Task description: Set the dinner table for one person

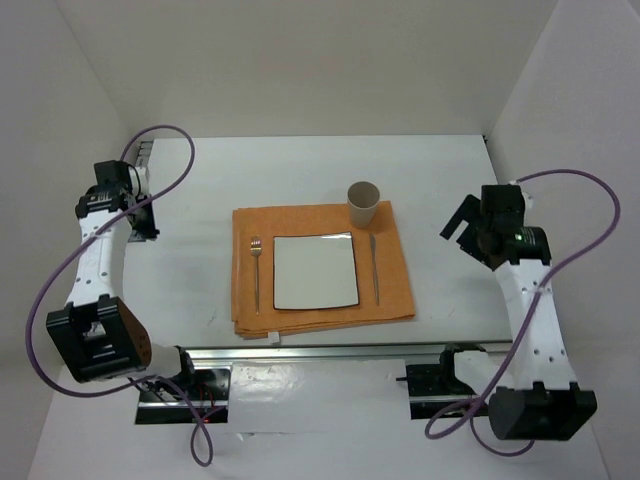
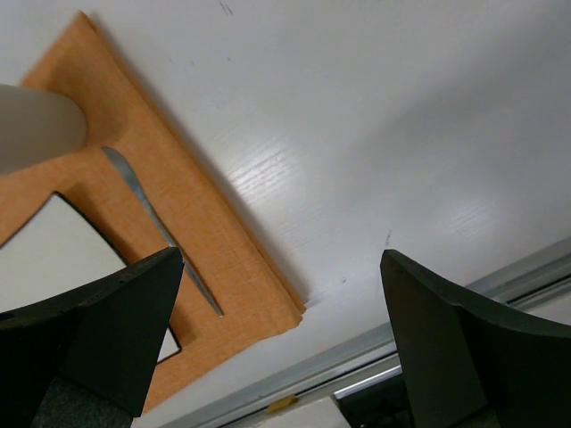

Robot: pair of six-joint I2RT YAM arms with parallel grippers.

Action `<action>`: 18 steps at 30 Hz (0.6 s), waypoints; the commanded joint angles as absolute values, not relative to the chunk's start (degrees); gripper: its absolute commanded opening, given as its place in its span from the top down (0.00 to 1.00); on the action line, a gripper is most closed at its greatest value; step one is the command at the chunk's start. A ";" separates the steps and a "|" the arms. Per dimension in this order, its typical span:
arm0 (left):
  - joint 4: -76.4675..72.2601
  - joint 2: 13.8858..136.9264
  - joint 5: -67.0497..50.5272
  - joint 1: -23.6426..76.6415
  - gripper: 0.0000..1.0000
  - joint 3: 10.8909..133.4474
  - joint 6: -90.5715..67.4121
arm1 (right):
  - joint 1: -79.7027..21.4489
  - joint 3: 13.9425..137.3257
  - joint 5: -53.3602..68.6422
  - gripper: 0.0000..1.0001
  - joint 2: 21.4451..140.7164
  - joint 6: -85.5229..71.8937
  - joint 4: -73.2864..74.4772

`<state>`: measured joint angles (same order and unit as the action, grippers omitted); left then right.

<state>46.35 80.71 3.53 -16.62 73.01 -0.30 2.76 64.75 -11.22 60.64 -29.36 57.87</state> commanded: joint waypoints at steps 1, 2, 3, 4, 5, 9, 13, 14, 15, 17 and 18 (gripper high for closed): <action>47.11 75.86 5.09 -17.14 0.69 71.63 2.20 | 2.64 67.23 -13.10 0.00 54.85 -32.34 58.54; 47.11 75.15 5.10 -17.14 0.69 70.85 2.72 | 2.64 67.24 -13.10 0.00 54.15 -32.34 59.06; 47.63 74.02 5.10 -17.14 0.69 70.32 2.72 | 2.64 67.76 -13.10 0.00 54.14 -33.04 60.02; 47.64 73.48 5.10 -17.14 0.69 70.31 2.72 | 2.64 68.37 -12.57 0.00 54.14 -33.05 60.55; 48.16 73.48 5.10 -17.14 0.69 70.31 2.72 | 2.64 68.38 -12.05 0.00 54.14 -33.05 61.17; 48.69 72.16 5.10 -17.14 0.69 70.31 2.72 | 2.64 69.61 -12.04 0.00 54.76 -33.75 63.45; 49.92 71.54 4.04 -17.14 0.69 70.31 2.72 | 2.64 69.61 -11.51 0.00 53.36 -33.75 63.46; 49.92 71.54 3.43 -17.14 0.69 70.31 2.72 | 2.64 69.61 -10.99 0.00 53.35 -33.75 63.46; 49.92 71.02 3.43 -17.14 0.69 70.83 2.72 | 2.64 69.61 -10.99 0.00 52.57 -33.75 63.46; 50.45 71.02 3.43 -17.14 0.69 70.84 2.72 | 2.64 69.61 -10.99 0.00 51.77 -33.75 63.46; 50.45 71.02 3.43 -17.14 0.69 70.84 2.72 | 2.64 69.61 -10.99 0.00 51.16 -33.75 63.98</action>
<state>49.80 72.86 4.27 -17.10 70.19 1.56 2.76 67.83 -11.09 53.12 -33.39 62.33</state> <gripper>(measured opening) 0.313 0.999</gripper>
